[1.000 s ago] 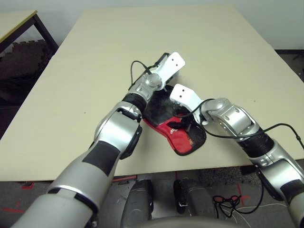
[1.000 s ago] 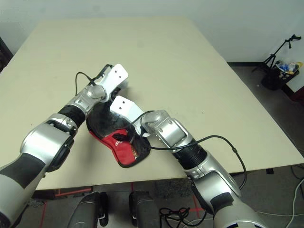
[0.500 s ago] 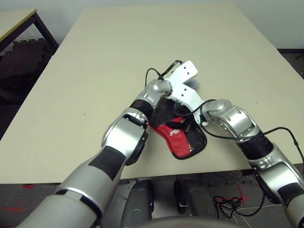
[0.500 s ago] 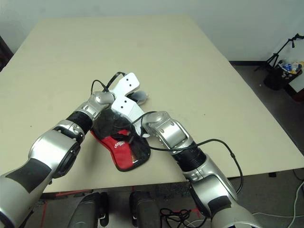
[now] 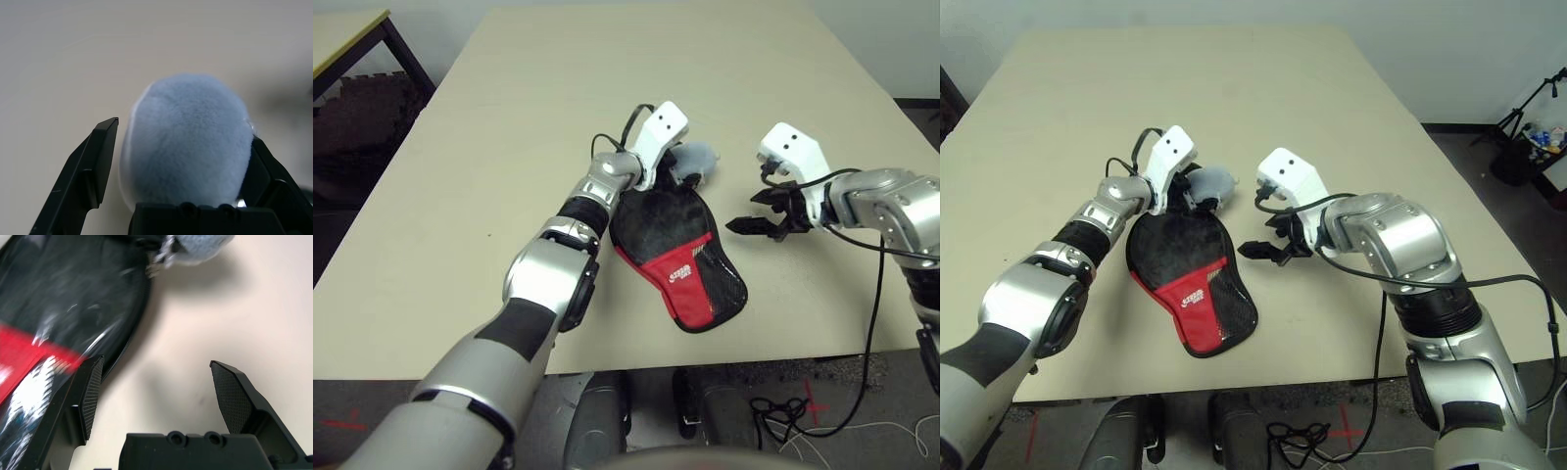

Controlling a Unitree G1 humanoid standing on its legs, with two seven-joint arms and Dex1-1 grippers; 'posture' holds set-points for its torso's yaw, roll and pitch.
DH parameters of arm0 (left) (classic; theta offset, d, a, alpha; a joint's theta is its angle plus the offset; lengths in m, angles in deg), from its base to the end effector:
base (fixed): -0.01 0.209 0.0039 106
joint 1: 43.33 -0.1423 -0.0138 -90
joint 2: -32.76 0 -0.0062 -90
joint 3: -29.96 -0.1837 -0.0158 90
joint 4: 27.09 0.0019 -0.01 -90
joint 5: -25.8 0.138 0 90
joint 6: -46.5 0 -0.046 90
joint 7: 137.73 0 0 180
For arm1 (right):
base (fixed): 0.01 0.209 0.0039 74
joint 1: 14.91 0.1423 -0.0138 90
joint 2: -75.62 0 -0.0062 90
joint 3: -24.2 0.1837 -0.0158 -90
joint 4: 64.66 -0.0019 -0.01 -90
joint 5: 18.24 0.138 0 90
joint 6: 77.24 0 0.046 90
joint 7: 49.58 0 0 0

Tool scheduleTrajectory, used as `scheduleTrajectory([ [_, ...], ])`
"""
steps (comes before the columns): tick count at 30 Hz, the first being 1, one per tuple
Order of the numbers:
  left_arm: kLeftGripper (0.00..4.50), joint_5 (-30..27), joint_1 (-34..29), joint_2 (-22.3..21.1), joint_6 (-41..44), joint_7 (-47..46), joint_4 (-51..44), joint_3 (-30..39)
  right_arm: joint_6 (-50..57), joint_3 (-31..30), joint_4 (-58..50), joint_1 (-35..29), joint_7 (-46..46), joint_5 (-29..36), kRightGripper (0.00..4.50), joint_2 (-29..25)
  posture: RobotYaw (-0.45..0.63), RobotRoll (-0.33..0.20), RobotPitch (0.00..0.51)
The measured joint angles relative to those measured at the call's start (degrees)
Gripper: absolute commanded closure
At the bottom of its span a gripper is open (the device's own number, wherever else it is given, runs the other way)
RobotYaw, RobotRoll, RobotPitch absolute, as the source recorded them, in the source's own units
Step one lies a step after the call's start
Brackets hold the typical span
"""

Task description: Store the ping-pong paddle in its case and zip it.

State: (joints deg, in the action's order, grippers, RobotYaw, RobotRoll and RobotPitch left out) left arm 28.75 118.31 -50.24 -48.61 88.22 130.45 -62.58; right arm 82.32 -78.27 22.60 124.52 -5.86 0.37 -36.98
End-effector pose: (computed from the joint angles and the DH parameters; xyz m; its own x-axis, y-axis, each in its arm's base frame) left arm 0.3781 0.1100 0.1997 0.5894 -0.7935 -0.1512 0.7901 0.5274 0.3125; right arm 0.2938 -0.1912 0.2324 0.6025 0.5421 -0.5857 -0.7108 0.6982 -0.0850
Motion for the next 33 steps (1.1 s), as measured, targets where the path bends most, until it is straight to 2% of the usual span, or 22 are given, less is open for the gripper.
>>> scheduleTrajectory([
  [6, 0.02, -4.3, -0.2, -2.7, 8.3, 7.1, -9.4, 1.6, -9.1, -0.5, 13.2, 6.6, -3.3, -5.0, 0.00, 5.2, 0.02, 0.000, 0.115],
  [12, 0.02, -3.8, -5.3, -3.7, 9.9, 8.8, -15.9, -1.3, -12.0, -2.4, 18.5, 8.2, -1.6, -7.7, 0.00, 5.3, 0.02, 0.000, 0.119],
  [14, 0.02, -2.0, -6.7, -3.9, 7.7, 8.6, -15.9, -3.6, -12.5, -2.7, 19.2, 8.2, -1.1, -8.3, 0.00, 5.3, 0.01, 0.000, 0.124],
  [20, 0.02, 13.2, -7.2, -6.6, -12.1, 3.5, -12.0, -17.9, -12.7, -3.1, 19.1, 8.0, -0.3, -9.8, 0.00, 4.7, -0.03, 0.000, 0.129],
  [22, 0.02, 15.3, -6.8, -6.5, -15.4, 2.6, -8.8, -19.4, -12.7, -3.1, 19.0, 7.8, -0.3, -9.9, 0.00, 4.6, -0.04, 0.000, 0.129],
  [29, 0.02, 12.6, -3.0, -5.6, -15.6, 7.5, -6.5, -17.3, -12.6, -1.8, 19.4, 7.8, -2.1, -10.3, 0.00, 6.1, -0.05, 0.000, 0.125],
  [33, 0.02, 10.2, -5.4, -5.8, -8.9, 14.5, -9.6, -16.6, -16.3, 0.0, 25.1, 10.3, -4.7, -10.9, 0.00, 8.5, -0.04, 0.000, 0.124],
])
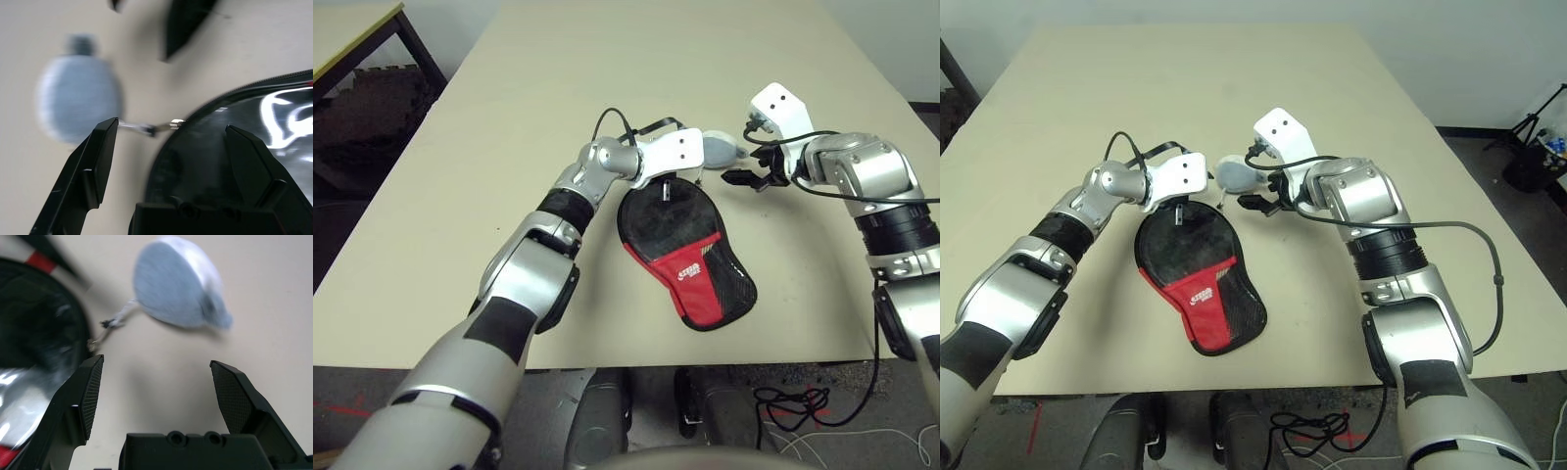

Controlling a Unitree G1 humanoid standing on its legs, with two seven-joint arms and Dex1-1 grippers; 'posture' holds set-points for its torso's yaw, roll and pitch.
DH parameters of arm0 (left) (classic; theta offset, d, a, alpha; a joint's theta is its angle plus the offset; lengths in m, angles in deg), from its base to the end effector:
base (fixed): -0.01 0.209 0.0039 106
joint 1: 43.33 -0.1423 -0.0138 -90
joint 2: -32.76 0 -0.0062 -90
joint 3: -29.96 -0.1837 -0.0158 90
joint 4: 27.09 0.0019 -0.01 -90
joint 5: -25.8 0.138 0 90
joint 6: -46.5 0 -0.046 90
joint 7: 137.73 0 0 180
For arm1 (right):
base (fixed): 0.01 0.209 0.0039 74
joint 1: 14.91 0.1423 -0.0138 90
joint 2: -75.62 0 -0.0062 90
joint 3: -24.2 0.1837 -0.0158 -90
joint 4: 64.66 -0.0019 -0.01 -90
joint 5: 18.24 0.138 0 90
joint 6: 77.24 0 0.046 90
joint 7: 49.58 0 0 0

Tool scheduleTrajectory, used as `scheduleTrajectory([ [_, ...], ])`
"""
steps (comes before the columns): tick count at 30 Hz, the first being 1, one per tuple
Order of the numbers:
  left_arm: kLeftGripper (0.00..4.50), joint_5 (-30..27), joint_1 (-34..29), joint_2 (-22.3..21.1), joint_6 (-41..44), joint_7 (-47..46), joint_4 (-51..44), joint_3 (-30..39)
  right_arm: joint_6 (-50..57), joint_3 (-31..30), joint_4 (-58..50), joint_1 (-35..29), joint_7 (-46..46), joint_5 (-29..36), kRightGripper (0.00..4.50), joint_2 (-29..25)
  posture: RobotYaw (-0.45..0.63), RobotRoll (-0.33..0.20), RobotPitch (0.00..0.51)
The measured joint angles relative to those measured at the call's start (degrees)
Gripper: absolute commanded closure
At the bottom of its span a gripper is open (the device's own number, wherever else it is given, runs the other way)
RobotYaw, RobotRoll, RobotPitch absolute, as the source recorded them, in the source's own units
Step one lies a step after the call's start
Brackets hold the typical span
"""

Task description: Store the ping-pong paddle in its case and zip it.

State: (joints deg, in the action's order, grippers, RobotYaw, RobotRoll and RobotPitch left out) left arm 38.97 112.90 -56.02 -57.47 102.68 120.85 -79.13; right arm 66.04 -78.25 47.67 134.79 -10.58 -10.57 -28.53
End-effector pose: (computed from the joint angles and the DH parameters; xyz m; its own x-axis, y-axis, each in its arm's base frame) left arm 0.3684 0.1116 0.1956 0.3492 -0.7851 -0.5115 0.8338 0.0113 0.5519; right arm 0.3387 -0.1844 0.2355 0.7518 0.4328 -0.4975 -0.5828 0.7891 -0.1943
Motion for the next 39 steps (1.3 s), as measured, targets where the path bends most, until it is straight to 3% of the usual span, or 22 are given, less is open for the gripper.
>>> scheduleTrajectory([
  [6, 0.02, -3.9, -5.7, -0.1, 16.8, 6.1, -9.2, 1.1, -11.0, -0.2, 12.3, 6.1, -0.4, -3.8, 0.00, 2.4, -0.01, 0.000, 0.124],
  [10, 0.02, -4.4, -7.0, -1.1, 23.6, 6.1, -13.3, 1.8, -18.4, -0.7, 20.6, 9.1, 1.8, -6.3, 0.00, 4.4, 0.01, 0.000, 0.126],
  [18, 0.02, -4.8, -10.1, -2.0, 29.6, 5.0, -19.8, 1.9, -31.5, -1.1, 38.7, 16.1, 0.8, -10.4, 0.00, 10.9, 0.06, 0.000, 0.133],
  [25, 0.02, -5.1, -13.5, -2.3, 33.8, 4.2, -26.2, 1.9, -38.3, -0.2, 47.8, 17.7, -4.8, -13.6, 0.00, 13.5, 0.10, 0.000, 0.141],
  [29, 0.00, -5.2, -14.9, -2.4, 35.6, 3.9, -29.0, 1.7, -39.3, 0.2, 50.3, 17.8, -6.7, -15.1, 0.87, 14.5, 0.10, 0.000, 0.141],
  [39, 0.00, -5.1, -15.0, -2.1, 36.5, 2.2, -29.4, 0.9, -40.2, 0.3, 51.3, 17.7, -9.0, -18.9, 4.11, 14.4, 0.07, 0.000, 0.145],
])
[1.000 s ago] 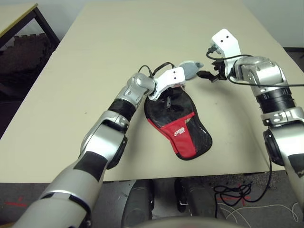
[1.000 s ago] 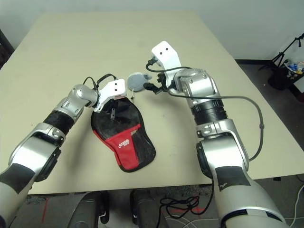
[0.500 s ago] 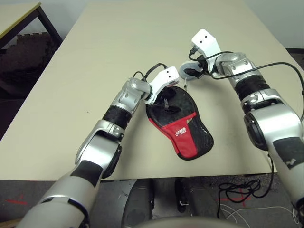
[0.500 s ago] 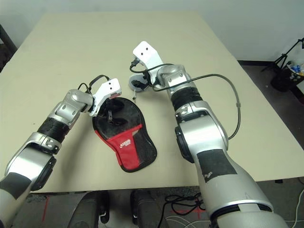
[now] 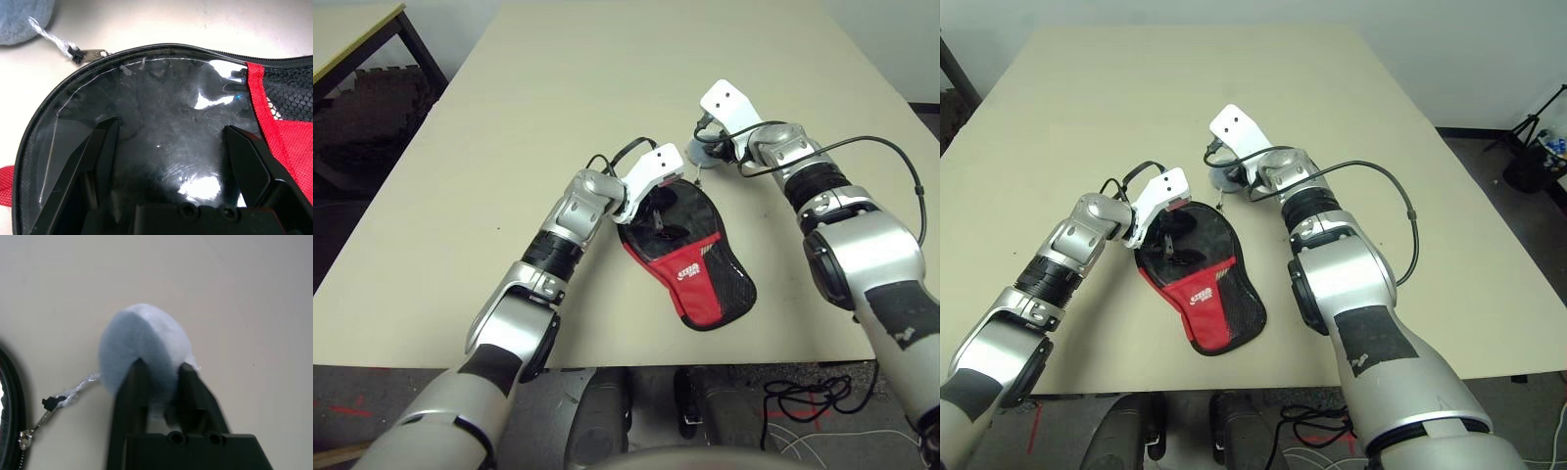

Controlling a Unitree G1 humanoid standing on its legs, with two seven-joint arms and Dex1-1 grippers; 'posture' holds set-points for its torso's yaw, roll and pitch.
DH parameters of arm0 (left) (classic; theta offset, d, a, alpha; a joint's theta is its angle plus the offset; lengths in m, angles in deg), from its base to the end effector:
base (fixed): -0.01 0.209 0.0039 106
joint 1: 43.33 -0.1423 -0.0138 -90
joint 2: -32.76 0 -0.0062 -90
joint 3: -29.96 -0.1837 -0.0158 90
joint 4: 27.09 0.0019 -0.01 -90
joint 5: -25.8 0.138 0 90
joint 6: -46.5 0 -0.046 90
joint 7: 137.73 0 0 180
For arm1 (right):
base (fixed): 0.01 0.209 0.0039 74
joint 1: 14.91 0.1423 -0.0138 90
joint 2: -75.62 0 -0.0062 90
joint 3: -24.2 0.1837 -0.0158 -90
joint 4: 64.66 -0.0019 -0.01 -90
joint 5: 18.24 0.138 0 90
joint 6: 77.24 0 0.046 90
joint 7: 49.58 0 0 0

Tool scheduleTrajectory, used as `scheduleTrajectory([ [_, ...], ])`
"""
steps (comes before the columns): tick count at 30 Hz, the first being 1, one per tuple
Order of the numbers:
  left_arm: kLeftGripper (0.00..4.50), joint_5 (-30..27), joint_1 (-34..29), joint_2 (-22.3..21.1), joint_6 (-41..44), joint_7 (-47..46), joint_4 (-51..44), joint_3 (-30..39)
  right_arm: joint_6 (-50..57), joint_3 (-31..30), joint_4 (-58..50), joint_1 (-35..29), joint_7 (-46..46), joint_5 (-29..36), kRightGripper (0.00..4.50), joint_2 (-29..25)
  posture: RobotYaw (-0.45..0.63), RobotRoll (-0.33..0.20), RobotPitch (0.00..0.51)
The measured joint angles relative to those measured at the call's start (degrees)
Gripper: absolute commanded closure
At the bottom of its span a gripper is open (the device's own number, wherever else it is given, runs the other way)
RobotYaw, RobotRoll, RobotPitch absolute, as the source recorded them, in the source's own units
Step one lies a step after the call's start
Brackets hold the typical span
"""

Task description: Store the ping-pong paddle in its case and zip it.

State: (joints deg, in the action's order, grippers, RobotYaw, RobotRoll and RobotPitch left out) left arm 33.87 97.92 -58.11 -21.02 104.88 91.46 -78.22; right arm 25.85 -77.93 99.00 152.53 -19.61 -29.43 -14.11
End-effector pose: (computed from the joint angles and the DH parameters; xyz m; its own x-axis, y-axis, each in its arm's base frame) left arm 0.3412 0.1226 0.1687 0.3437 -0.7498 -0.5654 0.9380 0.2449 0.2454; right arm 0.3838 -0.1449 0.2132 0.8385 0.3313 -0.4326 -0.5245 0.7060 -0.4759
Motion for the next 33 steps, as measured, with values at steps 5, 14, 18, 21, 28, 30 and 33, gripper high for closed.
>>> scheduleTrajectory([
  [5, 0.00, 0.4, 1.8, 0.9, -1.9, -3.0, 4.0, -1.0, 2.5, -0.6, -2.3, -1.0, 3.9, -1.3, 4.48, -3.8, 0.04, 0.000, 0.148],
  [14, 0.00, 0.4, 4.5, 3.1, -3.3, -5.7, 10.8, -1.0, 27.0, -3.4, -50.2, -24.5, 23.7, -1.7, 4.48, -20.7, -0.05, 0.000, 0.144],
  [18, 0.00, 0.4, 5.4, 4.1, -4.6, -6.4, 14.1, -0.9, 41.8, -4.4, -76.7, -37.0, 30.0, 0.5, 4.48, -30.9, -0.09, 0.000, 0.142],
  [21, 0.00, 0.5, 6.1, 4.6, -5.7, -6.9, 16.0, -0.9, 49.2, -4.3, -88.3, -42.4, 31.5, 2.8, 4.48, -35.9, -0.10, 0.000, 0.142],
  [28, 0.00, 0.6, 7.3, 6.4, -7.9, -7.5, 19.7, -0.8, 62.3, -0.4, -109.1, -54.3, 31.6, 11.1, 4.48, -45.8, -0.16, 0.000, 0.143],
  [30, 0.00, 0.6, 7.5, 6.6, -8.5, -7.5, 20.6, -0.8, 65.3, 1.3, -114.1, -58.2, 31.9, 13.9, 4.48, -49.2, -0.17, 0.000, 0.144],
  [33, 0.00, 0.7, 8.0, 6.9, -9.2, -7.5, 21.7, -0.6, 67.7, 3.9, -117.1, -61.4, 31.3, 17.1, 4.48, -51.6, -0.18, 0.000, 0.144],
])
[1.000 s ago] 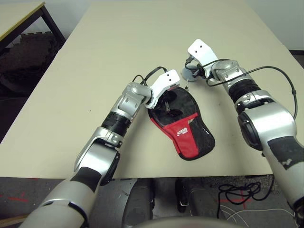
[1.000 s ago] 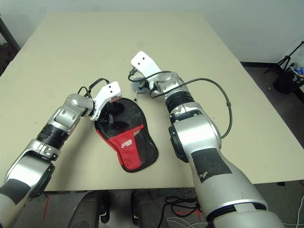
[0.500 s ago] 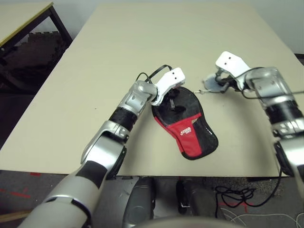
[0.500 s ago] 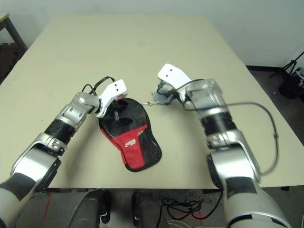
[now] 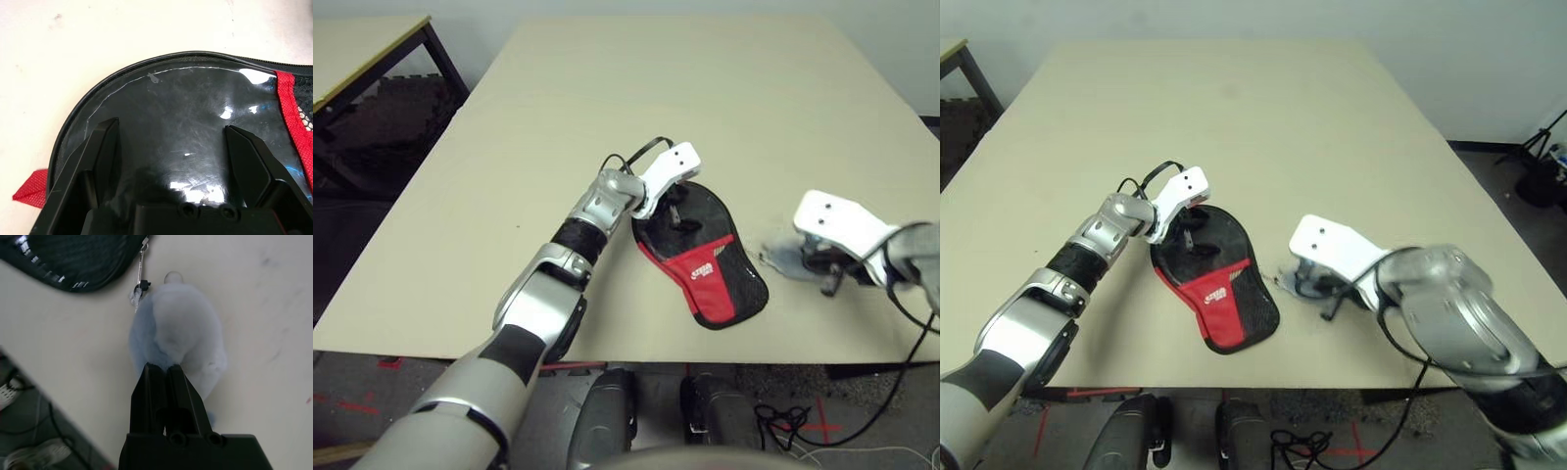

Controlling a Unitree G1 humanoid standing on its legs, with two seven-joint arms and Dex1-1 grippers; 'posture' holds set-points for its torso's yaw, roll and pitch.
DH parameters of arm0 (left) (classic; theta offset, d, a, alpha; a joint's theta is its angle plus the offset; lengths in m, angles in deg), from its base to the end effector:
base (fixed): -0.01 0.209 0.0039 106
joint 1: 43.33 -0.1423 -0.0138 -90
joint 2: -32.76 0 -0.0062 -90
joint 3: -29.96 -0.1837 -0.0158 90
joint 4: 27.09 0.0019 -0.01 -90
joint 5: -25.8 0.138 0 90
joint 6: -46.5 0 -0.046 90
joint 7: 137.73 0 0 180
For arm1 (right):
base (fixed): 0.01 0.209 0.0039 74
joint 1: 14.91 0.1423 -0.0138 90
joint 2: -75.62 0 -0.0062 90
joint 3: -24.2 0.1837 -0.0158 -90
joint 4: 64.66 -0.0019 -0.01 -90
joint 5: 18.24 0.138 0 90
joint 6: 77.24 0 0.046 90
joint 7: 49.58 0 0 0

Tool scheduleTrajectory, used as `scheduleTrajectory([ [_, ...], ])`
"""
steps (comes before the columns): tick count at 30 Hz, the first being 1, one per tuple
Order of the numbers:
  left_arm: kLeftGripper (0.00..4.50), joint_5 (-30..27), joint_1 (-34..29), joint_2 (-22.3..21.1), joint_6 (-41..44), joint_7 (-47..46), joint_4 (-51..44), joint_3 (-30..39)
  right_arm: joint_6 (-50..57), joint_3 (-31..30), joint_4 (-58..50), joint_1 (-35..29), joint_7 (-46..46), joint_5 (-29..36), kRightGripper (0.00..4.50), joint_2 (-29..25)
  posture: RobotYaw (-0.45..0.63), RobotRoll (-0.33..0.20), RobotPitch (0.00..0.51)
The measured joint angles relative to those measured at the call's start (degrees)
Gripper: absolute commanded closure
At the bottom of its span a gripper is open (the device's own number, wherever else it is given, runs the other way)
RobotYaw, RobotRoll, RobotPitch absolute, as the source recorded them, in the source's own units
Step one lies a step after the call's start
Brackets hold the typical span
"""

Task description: Store the ping-pong paddle in its case and zip it.

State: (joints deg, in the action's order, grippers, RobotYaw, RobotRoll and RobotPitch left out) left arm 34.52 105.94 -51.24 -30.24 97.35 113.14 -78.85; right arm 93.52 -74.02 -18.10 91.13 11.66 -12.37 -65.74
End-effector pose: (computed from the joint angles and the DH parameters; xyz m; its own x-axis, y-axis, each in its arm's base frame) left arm 0.3587 0.0981 0.1532 0.3807 -0.7293 -0.5685 0.9246 0.2940 0.2421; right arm 0.1844 -0.2343 0.2152 0.4224 0.1845 -0.8874 -0.7825 0.5684 -0.2543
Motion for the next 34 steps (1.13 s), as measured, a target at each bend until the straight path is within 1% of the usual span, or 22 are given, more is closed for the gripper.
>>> scheduleTrajectory([
  [2, 0.00, 0.0, 0.1, 0.3, -0.5, -0.2, 0.5, 0.1, 0.6, 1.1, -0.7, -1.4, -0.6, 1.8, 4.48, -1.4, -0.18, 0.000, 0.146],
  [3, 0.00, 0.0, 0.2, 0.5, -0.7, -0.4, 0.9, 0.3, 1.3, 1.9, -0.5, -1.5, -1.3, 2.9, 4.48, -0.8, -0.18, 0.000, 0.146],
  [4, 0.00, 0.0, 0.3, 0.6, -0.8, -0.4, 1.1, 0.4, 1.5, 2.5, -0.1, -1.4, -1.9, 3.6, 4.25, 0.1, -0.18, 0.000, 0.148],
  [5, 0.00, -0.1, 0.2, 0.5, -0.7, -0.3, 0.8, 0.7, 2.2, 3.7, 1.2, -0.7, -2.5, 4.8, 3.93, 2.0, -0.19, 0.000, 0.149],
  [6, 0.00, -0.5, 0.0, 0.1, 0.2, 0.2, -0.2, 1.2, 3.1, 5.1, 2.5, 0.3, -2.7, 6.0, 3.72, 3.9, -0.19, 0.000, 0.152],
  [7, 0.00, -1.1, -0.5, -0.2, 2.0, 1.0, -2.0, 1.8, 4.1, 7.0, 4.0, 1.6, -2.7, 7.5, 3.34, 5.7, -0.18, 0.000, 0.156],
  [9, 0.00, -4.9, -3.4, -1.5, 8.5, 4.2, -10.2, 3.6, 6.9, 12.2, 7.9, 4.7, -2.2, 11.0, 2.71, 7.8, -0.18, 0.000, 0.161],
  [10, 0.00, -7.1, -4.5, -2.4, 12.1, 5.3, -14.2, 4.8, 8.1, 14.9, 9.8, 6.5, -1.9, 12.4, 2.32, 8.6, -0.17, 0.000, 0.165],
  [13, 0.00, -14.2, -6.6, -5.3, 22.4, 5.4, -27.5, 11.5, 10.4, 24.7, 16.2, 13.7, -2.2, 16.1, 1.44, 13.0, -0.16, 0.000, 0.173],
  [15, 0.00, -17.3, -6.7, -5.7, 24.7, 1.5, -33.0, 16.8, 10.2, 29.1, 19.5, 15.6, -3.8, 16.7, 0.83, 13.7, -0.15, 0.000, 0.172],
  [16, 0.00, -18.4, -6.7, -5.3, 24.3, -2.4, -33.9, 20.2, 9.8, 30.8, 21.7, 16.2, -5.6, 16.5, 0.50, 14.9, -0.15, 0.000, 0.173],
  [17, 0.00, -18.9, -6.8, -4.6, 22.7, -7.7, -33.7, 23.9, 8.0, 32.2, 24.2, 17.1, -8.6, 15.6, 0.19, 17.5, -0.14, 0.000, 0.174],
  [18, 0.00, -19.2, -7.2, -4.4, 20.5, -12.3, -33.3, 26.6, 5.1, 33.1, 27.0, 17.2, -12.2, 14.1, 0.02, 20.1, -0.14, 0.000, 0.174],
  [19, 0.00, -19.1, -8.3, -4.5, 17.9, -15.9, -33.0, 28.7, 0.5, 33.6, 29.8, 17.1, -16.0, 12.3, 0.02, 22.7, -0.13, 0.000, 0.174],
  [20, 0.00, -18.8, -10.3, -4.8, 14.2, -20.0, -32.1, 30.5, -6.8, 34.0, 33.8, 16.6, -21.2, 9.6, 0.02, 25.7, -0.13, 0.000, 0.175],
  [21, 0.00, -18.1, -12.0, -5.0, 12.1, -22.1, -31.5, 31.5, -11.5, 34.1, 36.7, 16.2, -24.5, 7.7, 0.02, 27.2, -0.13, 0.000, 0.177],
  [23, 0.00, -17.1, -17.7, -5.4, 5.7, -26.9, -29.8, 32.7, -27.9, 34.5, 45.0, 16.2, -32.7, 4.1, 0.02, 31.1, -0.12, 0.000, 0.181],
  [25, 0.00, -15.8, -22.4, -5.3, 1.1, -30.3, -28.7, 33.0, -42.4, 34.8, 51.7, 16.8, -38.0, 2.2, 0.02, 33.6, -0.11, 0.000, 0.181],
  [27, 0.00, -14.8, -25.8, -5.1, -3.0, -34.1, -28.5, 33.1, -54.0, 35.1, 57.9, 17.8, -42.2, 1.2, 0.02, 34.4, -0.09, 0.000, 0.182],
  [29, 0.00, -13.6, -28.2, -5.2, -6.5, -38.3, -28.6, 33.6, -62.4, 35.1, 64.5, 19.0, -45.6, 0.6, 0.02, 34.5, -0.07, 0.000, 0.179],
  [31, 0.00, -12.9, -30.1, -5.6, -9.4, -41.8, -28.7, 34.3, -68.2, 35.1, 70.2, 19.4, -48.2, 0.2, 0.02, 34.2, -0.07, 0.000, 0.177],
  [34, 0.00, -12.8, -32.4, -6.7, -12.7, -46.3, -28.6, 36.1, -73.1, 35.0, 77.7, 19.4, -51.0, -0.4, 0.02, 32.6, -0.08, 0.000, 0.174],
])
